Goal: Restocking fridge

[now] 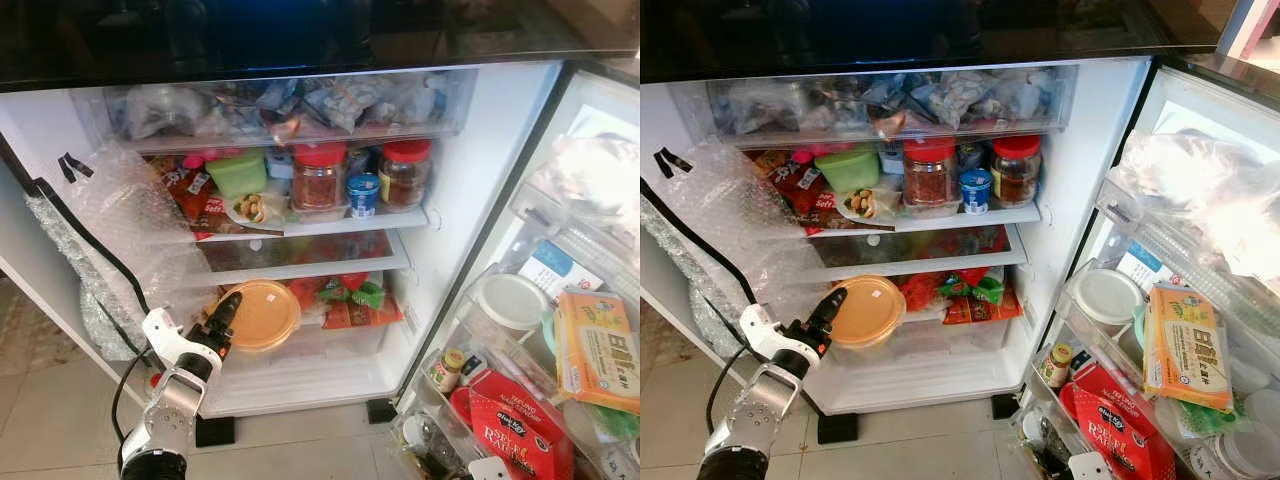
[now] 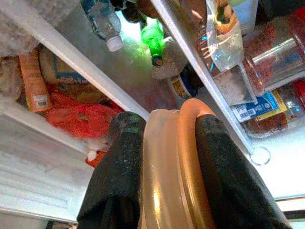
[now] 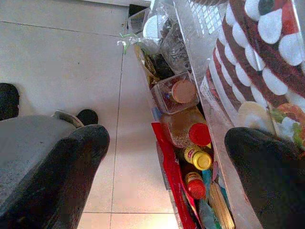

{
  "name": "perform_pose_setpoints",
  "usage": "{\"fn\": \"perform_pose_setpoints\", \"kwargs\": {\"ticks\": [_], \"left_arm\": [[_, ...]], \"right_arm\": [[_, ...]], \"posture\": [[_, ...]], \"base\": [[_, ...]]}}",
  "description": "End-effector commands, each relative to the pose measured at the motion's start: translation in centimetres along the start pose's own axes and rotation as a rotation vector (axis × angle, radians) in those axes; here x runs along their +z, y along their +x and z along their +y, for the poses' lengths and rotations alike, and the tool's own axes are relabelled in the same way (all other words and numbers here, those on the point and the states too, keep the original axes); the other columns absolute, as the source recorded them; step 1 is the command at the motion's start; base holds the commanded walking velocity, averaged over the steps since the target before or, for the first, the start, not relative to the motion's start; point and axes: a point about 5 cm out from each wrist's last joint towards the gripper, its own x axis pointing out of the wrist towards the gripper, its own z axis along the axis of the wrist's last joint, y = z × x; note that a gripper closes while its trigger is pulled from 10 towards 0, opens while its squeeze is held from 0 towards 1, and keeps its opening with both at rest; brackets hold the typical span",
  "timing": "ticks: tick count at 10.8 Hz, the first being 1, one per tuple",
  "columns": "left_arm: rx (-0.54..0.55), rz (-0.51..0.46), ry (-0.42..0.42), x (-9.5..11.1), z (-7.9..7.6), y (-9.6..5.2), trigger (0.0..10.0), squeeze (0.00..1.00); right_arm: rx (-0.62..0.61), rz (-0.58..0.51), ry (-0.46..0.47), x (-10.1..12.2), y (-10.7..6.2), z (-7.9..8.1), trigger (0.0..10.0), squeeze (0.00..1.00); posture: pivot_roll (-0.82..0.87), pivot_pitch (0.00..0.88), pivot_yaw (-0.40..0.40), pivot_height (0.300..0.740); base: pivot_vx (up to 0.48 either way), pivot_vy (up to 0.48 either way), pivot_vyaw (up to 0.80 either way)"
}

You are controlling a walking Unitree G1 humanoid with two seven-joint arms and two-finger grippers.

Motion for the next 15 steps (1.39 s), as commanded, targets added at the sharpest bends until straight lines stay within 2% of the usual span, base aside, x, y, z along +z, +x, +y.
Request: {"fn": "perform_pose_setpoints", "kwargs": {"ticks": [1,6,8,9,12,15], "left_arm": [[-0.016,-0.011,0.029,0.7,-0.2,0.4,10.0,0.00],[-0.052,0.008,0.053,0.7,-1.0,1.3,10.0,0.00],[-0.032,-0.001,0.042,0.2,-0.7,0.5,10.0,0.00],[-0.001,-0.020,0.034,0.0,0.1,-0.6,10.0,0.00],[0.043,0.000,0.035,-0.9,1.2,-2.0,10.0,0.00],[0.028,0.012,0.066,-0.5,0.8,-1.7,10.0,0.00]], "right_arm": [[-0.017,-0.015,-0.006,0.7,0.1,-0.6,10.0,0.00],[-0.013,-0.008,0.011,0.3,0.0,-0.4,10.0,0.00],[0.007,0.008,-0.020,-0.1,-0.1,-0.3,10.0,0.00],[0.017,0.015,-0.043,-0.5,-0.2,-0.3,10.0,0.00],[0.009,0.014,-0.032,-1.1,-0.4,-0.4,10.0,0.00],[0.022,0.017,-0.035,-1.6,-0.5,-0.3,10.0,0.00]], "posture": [[0.00,0.000,-0.014,0.740],[-0.01,0.000,0.009,0.740],[0.04,0.000,-0.029,0.740],[0.06,0.000,-0.054,0.740],[0.03,0.000,-0.032,0.740],[0.02,0.000,-0.020,0.740]], "base": [[0.000,0.000,0.00],[0.000,0.000,0.00],[0.000,0.000,0.00],[0.000,0.000,0.00],[0.000,0.000,0.00],[0.000,0.000,0.00]]}}
